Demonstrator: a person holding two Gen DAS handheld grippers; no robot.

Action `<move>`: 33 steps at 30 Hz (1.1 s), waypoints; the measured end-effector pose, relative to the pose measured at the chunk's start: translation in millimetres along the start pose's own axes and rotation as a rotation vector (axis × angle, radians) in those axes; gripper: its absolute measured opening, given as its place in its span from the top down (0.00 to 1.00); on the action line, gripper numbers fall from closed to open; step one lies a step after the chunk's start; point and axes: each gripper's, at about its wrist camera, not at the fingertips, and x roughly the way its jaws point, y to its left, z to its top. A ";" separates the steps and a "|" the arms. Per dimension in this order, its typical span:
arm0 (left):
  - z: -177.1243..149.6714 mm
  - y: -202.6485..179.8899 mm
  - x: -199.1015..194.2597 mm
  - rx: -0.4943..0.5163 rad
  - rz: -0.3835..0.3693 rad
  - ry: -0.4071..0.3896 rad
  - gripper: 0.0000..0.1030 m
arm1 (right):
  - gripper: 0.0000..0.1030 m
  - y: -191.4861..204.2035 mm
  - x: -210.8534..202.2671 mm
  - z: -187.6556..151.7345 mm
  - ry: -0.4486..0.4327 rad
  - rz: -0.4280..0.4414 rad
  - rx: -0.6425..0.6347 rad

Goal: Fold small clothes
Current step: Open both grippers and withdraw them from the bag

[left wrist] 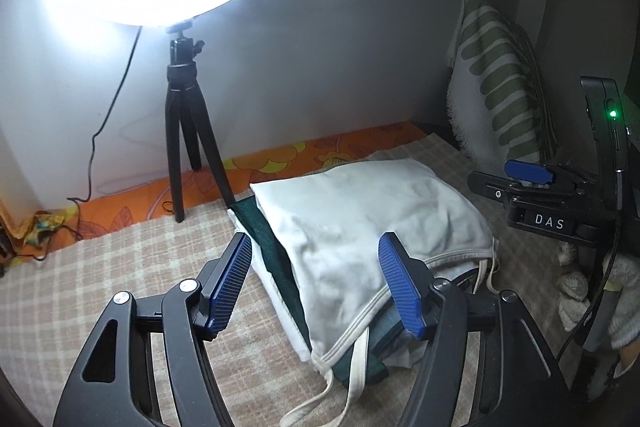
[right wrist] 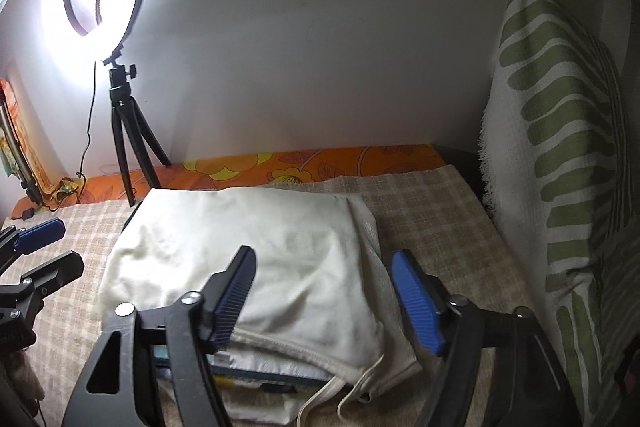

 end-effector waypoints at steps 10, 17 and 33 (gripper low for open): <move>-9.9 3.2 -48.6 0.003 0.016 -0.027 0.34 | 0.18 20.9 -51.2 -10.4 -0.048 -0.016 0.000; -24.4 6.6 -95.9 0.025 0.033 -0.056 0.34 | 0.16 36.3 -94.6 -26.9 -0.095 0.001 0.058; -98.8 -6.5 -188.3 0.117 0.040 -0.101 0.21 | 0.01 98.6 -180.6 -106.3 -0.180 -0.055 0.088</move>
